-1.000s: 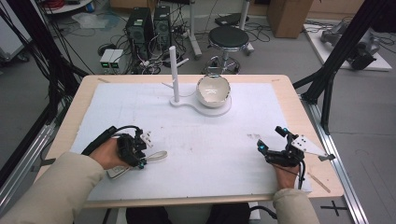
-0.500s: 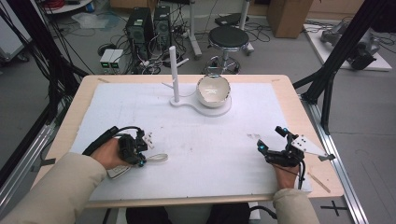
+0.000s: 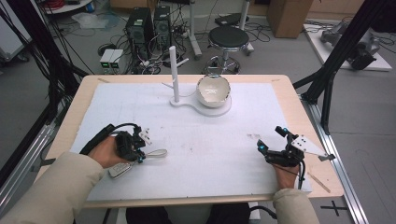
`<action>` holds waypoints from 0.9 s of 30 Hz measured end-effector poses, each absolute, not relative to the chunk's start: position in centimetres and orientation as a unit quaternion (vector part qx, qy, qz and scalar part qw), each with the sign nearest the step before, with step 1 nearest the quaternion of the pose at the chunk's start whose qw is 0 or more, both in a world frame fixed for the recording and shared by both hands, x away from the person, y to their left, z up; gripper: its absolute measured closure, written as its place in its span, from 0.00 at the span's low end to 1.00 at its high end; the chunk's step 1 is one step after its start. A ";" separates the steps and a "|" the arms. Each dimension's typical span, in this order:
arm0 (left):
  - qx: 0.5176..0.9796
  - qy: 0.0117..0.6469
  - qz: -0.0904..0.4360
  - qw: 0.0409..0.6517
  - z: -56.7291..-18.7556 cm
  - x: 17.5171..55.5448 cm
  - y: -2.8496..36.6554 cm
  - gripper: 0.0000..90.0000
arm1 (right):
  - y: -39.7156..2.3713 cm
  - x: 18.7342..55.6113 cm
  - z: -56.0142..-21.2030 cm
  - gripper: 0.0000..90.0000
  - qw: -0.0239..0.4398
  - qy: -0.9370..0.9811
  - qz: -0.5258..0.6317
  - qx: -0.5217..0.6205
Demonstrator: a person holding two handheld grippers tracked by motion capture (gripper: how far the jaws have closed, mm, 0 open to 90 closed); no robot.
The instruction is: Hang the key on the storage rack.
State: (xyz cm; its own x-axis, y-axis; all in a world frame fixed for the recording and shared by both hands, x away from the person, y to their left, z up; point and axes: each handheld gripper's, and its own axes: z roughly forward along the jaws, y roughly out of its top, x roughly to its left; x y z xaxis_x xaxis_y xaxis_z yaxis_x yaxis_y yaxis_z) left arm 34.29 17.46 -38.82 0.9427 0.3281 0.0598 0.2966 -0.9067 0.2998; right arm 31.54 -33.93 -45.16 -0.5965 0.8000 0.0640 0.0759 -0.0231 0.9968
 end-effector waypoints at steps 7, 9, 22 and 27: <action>0.954 0.211 0.064 0.205 -37.1 34.6 18.2 0.91 | -33.8 31.5 -45.2 0.01 0.285 0.636 0.627 0.348; 0.950 0.215 0.071 0.217 -36.5 34.8 18.4 0.91 | -33.8 31.5 -45.2 0.01 0.286 0.636 0.627 0.347; 0.904 0.259 0.142 0.308 -32.8 36.1 18.9 0.91 | -33.8 31.5 -45.2 0.01 0.289 0.637 0.627 0.344; 0.882 0.283 0.183 0.329 -31.6 36.9 18.6 0.91 | -33.8 31.5 -45.2 0.01 0.287 0.636 0.627 0.345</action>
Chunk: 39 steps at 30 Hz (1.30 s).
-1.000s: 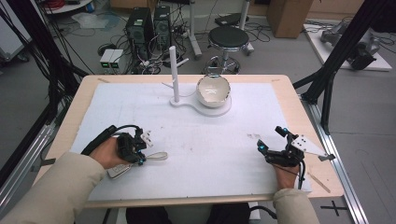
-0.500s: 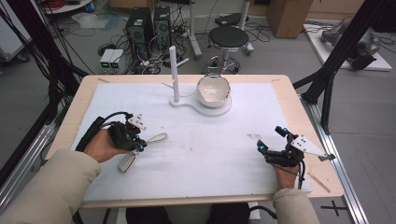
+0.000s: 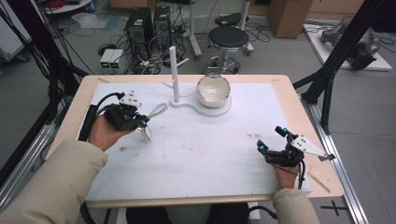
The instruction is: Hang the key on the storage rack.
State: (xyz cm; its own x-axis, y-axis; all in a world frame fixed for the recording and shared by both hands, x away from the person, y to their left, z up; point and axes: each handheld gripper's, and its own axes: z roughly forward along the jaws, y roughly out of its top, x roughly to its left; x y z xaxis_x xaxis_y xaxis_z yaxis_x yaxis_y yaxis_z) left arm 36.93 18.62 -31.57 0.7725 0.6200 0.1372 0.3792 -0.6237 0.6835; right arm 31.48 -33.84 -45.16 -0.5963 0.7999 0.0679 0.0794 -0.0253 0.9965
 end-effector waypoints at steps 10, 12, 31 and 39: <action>0.859 0.292 0.219 0.358 -30.8 38.9 17.1 0.91 | -33.8 31.5 -45.2 0.01 0.290 0.635 0.626 0.347; 0.856 0.293 0.225 0.361 -30.7 39.5 16.8 0.91 | -33.8 31.5 -45.2 0.01 0.290 0.636 0.626 0.347; 0.837 0.314 0.251 0.372 -30.5 42.9 15.4 0.90 | -33.8 31.4 -45.2 0.01 0.291 0.638 0.624 0.344; 0.836 0.323 0.256 0.363 -31.4 43.9 14.8 0.90 | -33.8 31.4 -45.2 0.01 0.290 0.638 0.624 0.345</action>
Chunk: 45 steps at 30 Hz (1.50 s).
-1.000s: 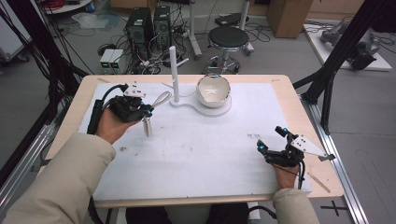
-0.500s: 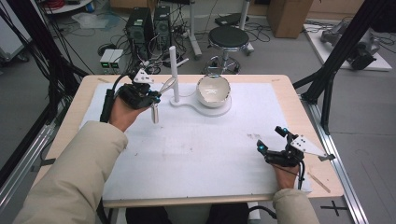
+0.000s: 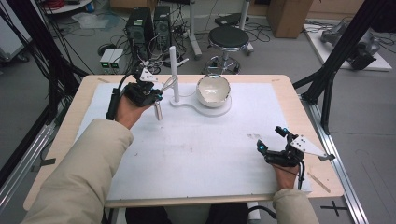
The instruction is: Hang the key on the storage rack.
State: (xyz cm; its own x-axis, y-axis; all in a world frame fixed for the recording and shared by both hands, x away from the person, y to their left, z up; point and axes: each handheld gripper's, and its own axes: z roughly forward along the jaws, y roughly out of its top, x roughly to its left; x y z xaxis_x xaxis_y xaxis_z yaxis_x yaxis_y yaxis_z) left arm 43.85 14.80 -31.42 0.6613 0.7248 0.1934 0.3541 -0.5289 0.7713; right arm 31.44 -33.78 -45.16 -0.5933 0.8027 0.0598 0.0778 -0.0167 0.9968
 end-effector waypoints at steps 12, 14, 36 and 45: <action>0.832 0.337 0.256 0.359 -32.4 45.1 14.3 0.90 | -33.8 31.5 -45.2 0.01 0.291 0.637 0.625 0.345; 0.831 0.343 0.254 0.357 -32.6 45.4 14.4 0.90 | -33.8 31.5 -45.2 0.01 0.291 0.637 0.625 0.345; 0.833 0.365 0.239 0.340 -34.3 47.1 14.1 0.90 | -33.9 31.5 -45.2 0.01 0.287 0.636 0.627 0.348; 0.833 0.379 0.227 0.333 -34.9 47.6 13.9 0.90 | -33.9 31.5 -45.2 0.01 0.290 0.635 0.626 0.346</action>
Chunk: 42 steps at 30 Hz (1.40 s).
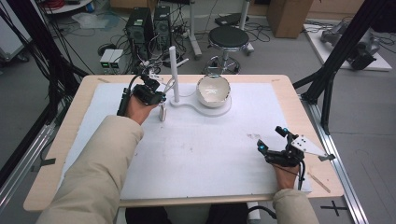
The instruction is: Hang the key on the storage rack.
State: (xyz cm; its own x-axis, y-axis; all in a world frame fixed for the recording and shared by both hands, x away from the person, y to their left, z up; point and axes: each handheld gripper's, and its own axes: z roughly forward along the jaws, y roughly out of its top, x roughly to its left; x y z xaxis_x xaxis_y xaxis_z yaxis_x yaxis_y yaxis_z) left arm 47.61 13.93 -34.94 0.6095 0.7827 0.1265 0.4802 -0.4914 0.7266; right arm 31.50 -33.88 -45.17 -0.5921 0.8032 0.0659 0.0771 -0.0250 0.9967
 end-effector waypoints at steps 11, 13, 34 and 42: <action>0.825 0.382 0.220 0.353 -35.2 48.0 14.9 0.60 | -33.9 31.5 -45.2 0.01 0.290 0.635 0.627 0.347; 0.819 0.388 0.216 0.362 -35.0 48.0 15.4 0.54 | -33.9 31.5 -45.2 0.01 0.289 0.635 0.626 0.348; 0.741 0.275 0.250 0.559 -32.8 39.5 24.6 0.02 | -33.7 31.6 -45.1 0.01 0.298 0.639 0.619 0.347; 0.702 0.260 0.252 0.613 -34.9 35.9 27.2 0.02 | -33.7 31.5 -45.1 0.01 0.293 0.641 0.617 0.349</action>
